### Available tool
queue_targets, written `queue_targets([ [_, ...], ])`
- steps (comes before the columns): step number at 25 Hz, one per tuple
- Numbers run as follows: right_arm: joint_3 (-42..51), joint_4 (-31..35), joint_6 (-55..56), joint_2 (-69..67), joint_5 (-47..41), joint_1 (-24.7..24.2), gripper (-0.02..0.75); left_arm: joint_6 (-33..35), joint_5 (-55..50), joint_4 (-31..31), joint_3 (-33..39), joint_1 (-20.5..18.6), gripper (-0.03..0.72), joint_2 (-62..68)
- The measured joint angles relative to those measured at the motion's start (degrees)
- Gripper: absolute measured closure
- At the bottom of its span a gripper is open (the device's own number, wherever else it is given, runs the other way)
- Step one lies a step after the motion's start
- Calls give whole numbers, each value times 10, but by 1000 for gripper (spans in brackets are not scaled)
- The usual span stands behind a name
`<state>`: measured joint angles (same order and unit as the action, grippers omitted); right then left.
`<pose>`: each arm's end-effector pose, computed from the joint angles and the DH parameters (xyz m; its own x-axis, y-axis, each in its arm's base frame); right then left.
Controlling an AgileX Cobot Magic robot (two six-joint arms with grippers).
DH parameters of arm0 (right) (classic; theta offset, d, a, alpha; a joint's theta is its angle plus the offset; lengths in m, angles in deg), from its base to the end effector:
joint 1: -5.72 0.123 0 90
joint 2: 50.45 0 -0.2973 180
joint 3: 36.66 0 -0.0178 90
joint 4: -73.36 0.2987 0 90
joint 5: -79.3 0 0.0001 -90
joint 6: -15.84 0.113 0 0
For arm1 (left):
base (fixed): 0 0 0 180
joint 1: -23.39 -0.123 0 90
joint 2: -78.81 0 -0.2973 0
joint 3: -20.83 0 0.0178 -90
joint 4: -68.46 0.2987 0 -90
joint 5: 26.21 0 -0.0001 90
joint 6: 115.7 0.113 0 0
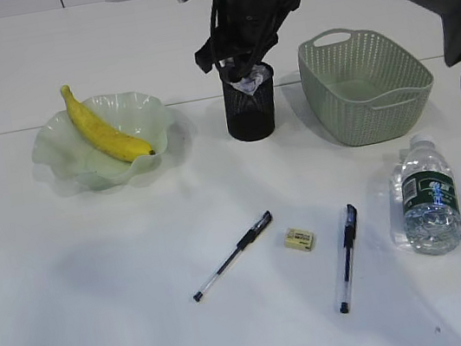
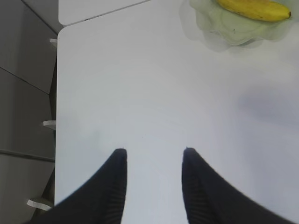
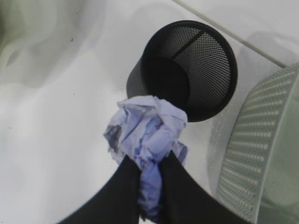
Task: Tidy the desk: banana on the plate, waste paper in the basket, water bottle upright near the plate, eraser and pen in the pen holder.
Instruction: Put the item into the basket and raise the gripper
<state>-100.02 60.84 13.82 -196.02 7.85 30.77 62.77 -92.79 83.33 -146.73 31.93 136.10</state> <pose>0.5429 0.2281 0.2504 -0.7695 -0.4737 -0.4284 -0.4141 0.8807 -0.2300 0.1920 -0.0019 0.4148 -0.7057 0.1830 -0.6845 0.0368 0.9742 0.2225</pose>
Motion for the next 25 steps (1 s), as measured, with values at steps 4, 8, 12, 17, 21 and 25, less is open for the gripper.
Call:
queue_targets([
  [4,-1,-3,3,7,-1,-16,694,0,0,0,0,0,412,0],
  [8,-1,-3,5,8,-1,-36,695,0,-2,0,0,0,412,0],
  [12,-1,-3,16,15,1,-65,695,0,-5,0,0,0,412,0],
  [17,-1,-4,23,18,3,-103,695,0,-5,0,0,0,412,0],
  [21,-1,-4,33,18,7,-132,695,0,-6,0,0,0,412,0],
  [25,-1,-4,41,18,14,-154,695,0,-6,0,0,0,412,0],
])
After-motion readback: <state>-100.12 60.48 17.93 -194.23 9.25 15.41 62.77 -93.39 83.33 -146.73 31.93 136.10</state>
